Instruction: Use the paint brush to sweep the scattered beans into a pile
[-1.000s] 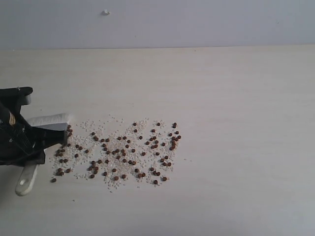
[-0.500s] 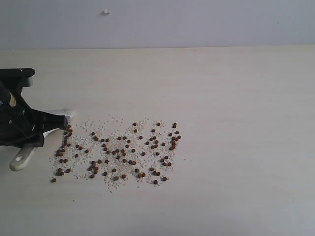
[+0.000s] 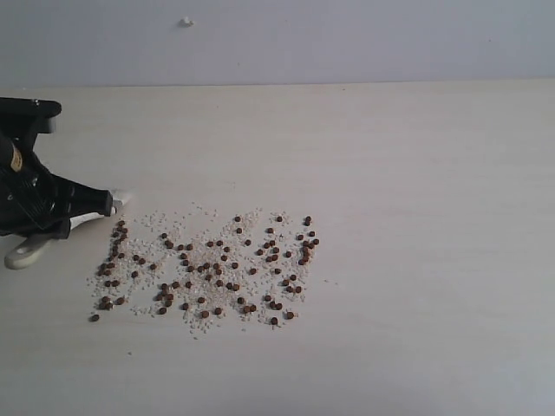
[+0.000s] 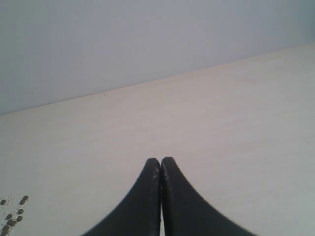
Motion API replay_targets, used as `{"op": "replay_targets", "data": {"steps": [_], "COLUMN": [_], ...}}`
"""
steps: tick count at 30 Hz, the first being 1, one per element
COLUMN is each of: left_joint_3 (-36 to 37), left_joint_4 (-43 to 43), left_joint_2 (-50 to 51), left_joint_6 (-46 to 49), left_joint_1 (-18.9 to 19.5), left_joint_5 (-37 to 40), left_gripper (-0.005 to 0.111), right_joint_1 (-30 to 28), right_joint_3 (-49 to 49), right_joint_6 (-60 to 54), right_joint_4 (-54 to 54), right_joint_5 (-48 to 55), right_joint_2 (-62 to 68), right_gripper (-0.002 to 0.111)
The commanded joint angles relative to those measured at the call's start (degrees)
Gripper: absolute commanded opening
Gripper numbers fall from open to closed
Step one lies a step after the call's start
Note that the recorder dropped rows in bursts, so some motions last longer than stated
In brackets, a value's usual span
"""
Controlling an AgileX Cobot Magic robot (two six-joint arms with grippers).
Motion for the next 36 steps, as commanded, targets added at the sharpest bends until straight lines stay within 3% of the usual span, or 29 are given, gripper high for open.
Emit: {"op": "replay_targets", "data": {"steps": [1,6,14,19,24,29,36], "left_joint_3": [-0.72,-0.95,-0.95,-0.95,-1.76,-2.00,-2.00], "left_joint_4": [1.04,3.25,4.65,5.55,5.34,4.70,3.94], "left_joint_2": [-1.38,-1.76,-1.76,-1.86,-2.25,-2.83,-2.83], "left_joint_6": [1.71,2.44,2.44,2.44,2.58,3.22,3.86], "left_joint_1": [-0.30,-0.30,1.07,1.30,1.30,1.30,1.30], "left_joint_5": [0.01,0.19,-0.49,-0.77,-0.54,0.04,0.13], "left_gripper": [0.000,0.000,0.000,0.000,0.000,0.000,0.000], "right_joint_1": [-0.11,-0.11,-0.11,-0.11,-0.11,-0.11,-0.11], "right_joint_3": [-0.04,-0.04,-0.04,-0.04,-4.95,-17.43,-28.39], "right_joint_6": [-0.09,9.22,9.25,19.37,31.44,39.13,42.89], "right_joint_4": [0.51,12.33,14.08,14.65,-13.17,-45.51,-67.91], "right_joint_5": [-4.76,-16.87,-25.97,-31.06,-46.02,-52.42,-69.29], "right_joint_2": [-0.31,-0.31,-0.31,-0.31,4.62,24.34,58.15], "right_gripper": [0.000,0.000,0.000,0.000,0.000,0.000,0.000]}}
